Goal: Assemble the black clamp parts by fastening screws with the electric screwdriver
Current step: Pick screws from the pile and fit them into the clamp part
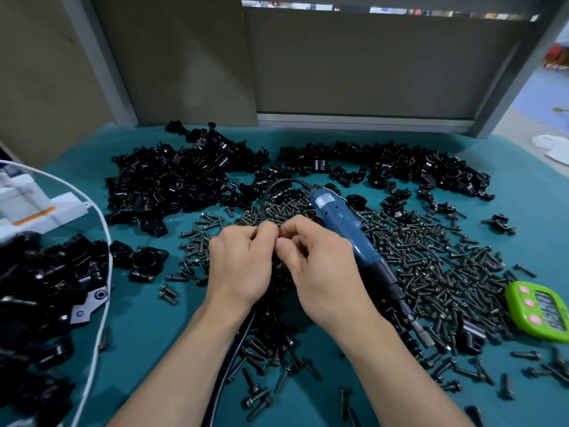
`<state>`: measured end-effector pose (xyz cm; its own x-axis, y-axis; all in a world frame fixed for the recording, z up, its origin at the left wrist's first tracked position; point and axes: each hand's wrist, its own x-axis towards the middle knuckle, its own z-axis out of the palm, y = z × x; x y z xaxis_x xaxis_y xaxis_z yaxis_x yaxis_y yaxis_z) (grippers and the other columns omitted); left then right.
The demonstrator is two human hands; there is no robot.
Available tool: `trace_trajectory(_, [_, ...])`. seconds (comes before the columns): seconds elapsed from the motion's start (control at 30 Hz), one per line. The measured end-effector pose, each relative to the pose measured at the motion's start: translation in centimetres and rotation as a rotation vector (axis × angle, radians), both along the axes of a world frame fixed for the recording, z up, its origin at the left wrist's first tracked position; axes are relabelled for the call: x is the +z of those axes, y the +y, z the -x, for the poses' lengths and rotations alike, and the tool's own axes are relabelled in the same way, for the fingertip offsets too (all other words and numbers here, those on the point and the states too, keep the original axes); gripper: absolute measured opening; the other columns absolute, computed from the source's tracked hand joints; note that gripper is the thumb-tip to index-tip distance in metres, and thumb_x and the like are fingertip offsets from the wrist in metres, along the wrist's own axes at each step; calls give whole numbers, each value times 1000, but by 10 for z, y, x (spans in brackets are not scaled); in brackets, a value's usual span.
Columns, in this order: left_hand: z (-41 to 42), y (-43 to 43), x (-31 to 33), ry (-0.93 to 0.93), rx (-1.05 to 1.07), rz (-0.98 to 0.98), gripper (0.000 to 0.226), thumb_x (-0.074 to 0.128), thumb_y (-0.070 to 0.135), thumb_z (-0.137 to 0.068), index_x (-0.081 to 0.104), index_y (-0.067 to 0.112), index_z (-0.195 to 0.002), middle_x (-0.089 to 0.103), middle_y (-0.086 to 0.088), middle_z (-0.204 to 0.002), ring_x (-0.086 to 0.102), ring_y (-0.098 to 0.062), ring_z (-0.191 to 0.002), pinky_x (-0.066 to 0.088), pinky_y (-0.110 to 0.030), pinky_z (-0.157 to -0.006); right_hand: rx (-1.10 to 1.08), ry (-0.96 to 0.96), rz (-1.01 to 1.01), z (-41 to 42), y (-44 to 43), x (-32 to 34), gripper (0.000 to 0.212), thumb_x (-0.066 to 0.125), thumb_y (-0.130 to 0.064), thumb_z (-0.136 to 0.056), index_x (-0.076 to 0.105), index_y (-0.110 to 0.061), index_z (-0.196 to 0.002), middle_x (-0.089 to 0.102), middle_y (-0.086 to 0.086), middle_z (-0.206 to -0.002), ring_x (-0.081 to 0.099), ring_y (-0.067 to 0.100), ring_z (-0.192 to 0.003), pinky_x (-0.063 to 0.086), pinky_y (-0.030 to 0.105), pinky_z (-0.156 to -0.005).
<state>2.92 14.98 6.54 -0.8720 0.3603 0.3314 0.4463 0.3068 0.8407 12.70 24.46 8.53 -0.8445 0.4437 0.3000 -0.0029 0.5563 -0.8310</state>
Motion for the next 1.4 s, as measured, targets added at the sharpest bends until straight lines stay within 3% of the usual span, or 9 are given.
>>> trace_trajectory(0.23, [-5, -1, -3, 2, 22, -91, 62, 42, 59, -92, 48, 12, -53, 40, 8, -39, 39, -8, -41, 31, -22, -43, -65, 2, -102, 5, -9, -3, 43, 52, -36, -106, 39, -26, -67, 42, -10, -55, 37, 11, -53, 28, 22, -51])
trace_trajectory(0.37, [-3, -1, -5, -31, 5, -39, 63, 38, 67, -90, 50, 19, -51, 42, 10, -40, 39, -7, -41, 31, -20, -42, 95, -67, -56, -3, 10, 3, 27, 59, -36, -102, 53, -26, -77, 53, -8, -61, 43, 8, -57, 37, 21, -53])
trace_trajectory(0.47, [-3, 0, -5, -123, -44, -76, 73, 36, 75, -87, 52, 11, -55, 44, 8, -44, 38, -6, -43, 33, -23, -45, 120, -98, -96, -6, 17, 4, 19, 62, -27, -100, 54, -27, -82, 56, -7, -63, 46, 10, -59, 39, 26, -54])
trace_trajectory(0.63, [-2, 0, 5, -430, -346, -417, 37, 59, 37, -78, 82, 17, -98, 69, -25, -77, 56, -21, -53, 41, -28, -45, 73, 0, -37, -6, 22, 3, 19, 62, -20, -102, 57, -32, -88, 62, -10, -67, 52, 15, -61, 46, 32, -61])
trace_trajectory(0.73, [-1, 0, 5, -576, -425, -503, 36, 62, 17, -80, 81, 20, -111, 66, -18, -78, 63, -21, -61, 53, -28, -53, 34, 43, -29, -7, 28, 2, 17, 62, -19, -102, 59, -29, -89, 62, -3, -68, 54, 22, -64, 48, 41, -61])
trace_trajectory(0.97, [-1, 1, 6, -610, -454, -299, 50, 64, 44, -90, 70, 15, -130, 78, -8, -113, 76, -21, -86, 59, -30, -67, -81, 87, -66, -8, 30, 0, 23, 60, -23, -104, 58, -31, -83, 57, -7, -68, 48, 8, -62, 36, 18, -56])
trace_trajectory(1.13, [-4, 2, 10, -708, -548, -405, 31, 60, 37, -101, 81, 15, -106, 79, -13, -105, 78, -22, -89, 62, -29, -69, -124, 105, -63, -6, 27, 0, 18, 63, -21, -103, 62, -28, -86, 63, -9, -71, 58, 10, -67, 42, 16, -60])
trace_trajectory(1.3, [-7, 3, 11, -696, -460, -400, 52, 40, 37, -112, 84, 16, -94, 79, -19, -92, 77, -24, -74, 63, -32, -66, -113, 157, 5, -8, 21, 3, 18, 65, -13, -100, 64, -19, -84, 59, -14, -64, 62, -5, -64, 41, 0, -55])
trace_trajectory(1.4, [-8, 4, 10, -648, -439, -377, 54, 39, 42, -112, 83, 16, -94, 79, -18, -92, 76, -24, -72, 63, -33, -63, -55, 87, -7, -8, 23, 5, 18, 62, -17, -103, 62, -22, -85, 62, -7, -68, 65, 5, -63, 47, 7, -56])
